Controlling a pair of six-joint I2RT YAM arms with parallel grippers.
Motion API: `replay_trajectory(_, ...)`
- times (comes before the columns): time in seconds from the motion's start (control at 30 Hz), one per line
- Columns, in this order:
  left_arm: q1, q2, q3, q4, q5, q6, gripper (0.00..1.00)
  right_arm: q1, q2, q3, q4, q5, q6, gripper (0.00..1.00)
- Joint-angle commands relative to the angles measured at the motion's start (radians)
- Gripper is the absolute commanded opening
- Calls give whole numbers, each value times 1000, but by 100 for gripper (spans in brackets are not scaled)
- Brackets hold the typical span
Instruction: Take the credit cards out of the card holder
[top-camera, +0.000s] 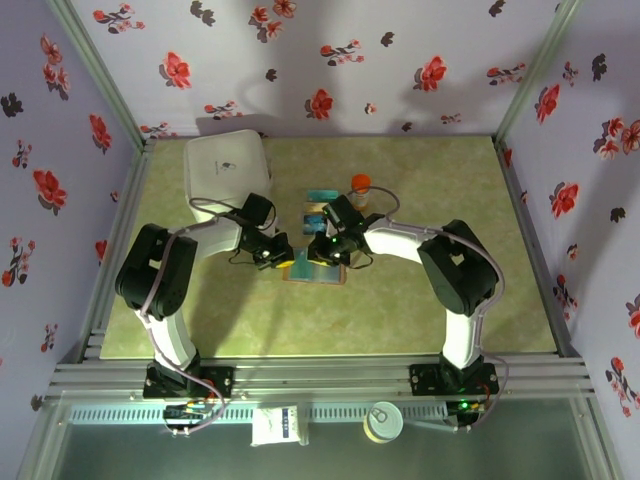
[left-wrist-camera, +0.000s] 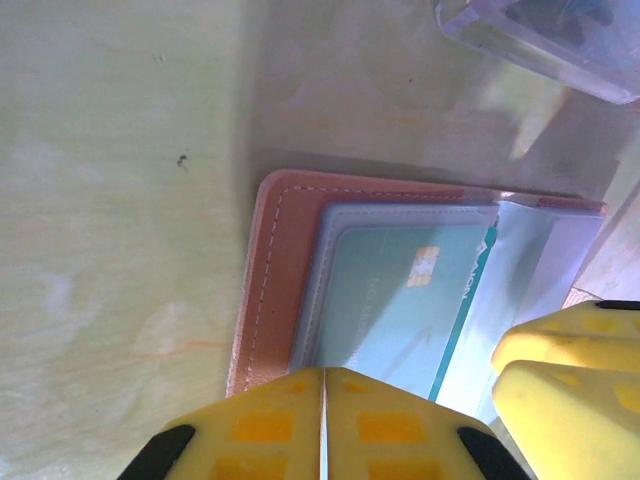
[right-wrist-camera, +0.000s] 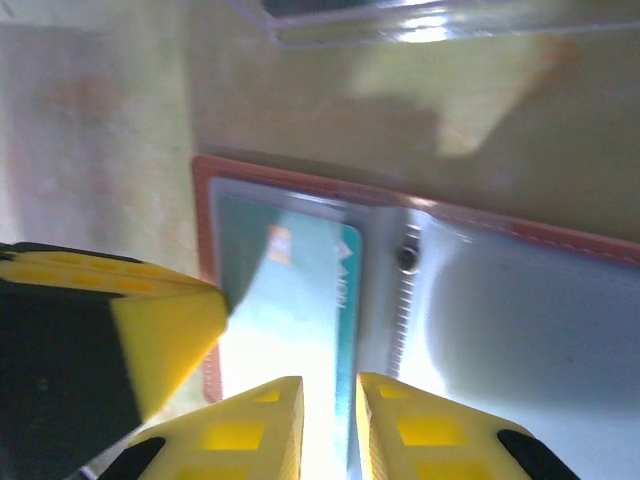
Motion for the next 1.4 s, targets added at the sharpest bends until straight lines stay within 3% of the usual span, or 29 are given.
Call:
replay_trajectory(0.0, 1, -29, 5, -20, -20, 6, 8, 7, -21, -21, 63, -42, 35, 22)
replay_trajectory(0.27, 2, 3, -1, -20, -21, 14, 0, 7, 30, -20, 81, -72, 48, 23)
replay_trajectory(0.53, 2, 40, -5, -25, -19, 18, 0, 8, 66, -20, 74, -72, 48, 23)
replay_trajectory(0.87, 2, 30, 9, -46, -21, 20, 0, 8, 51, 25, -122, 63, -43, 23)
replay_trajectory(1.37, 2, 0, 14, -51, -22, 20, 0, 10, -23, 12, -70, 37, -36, 23)
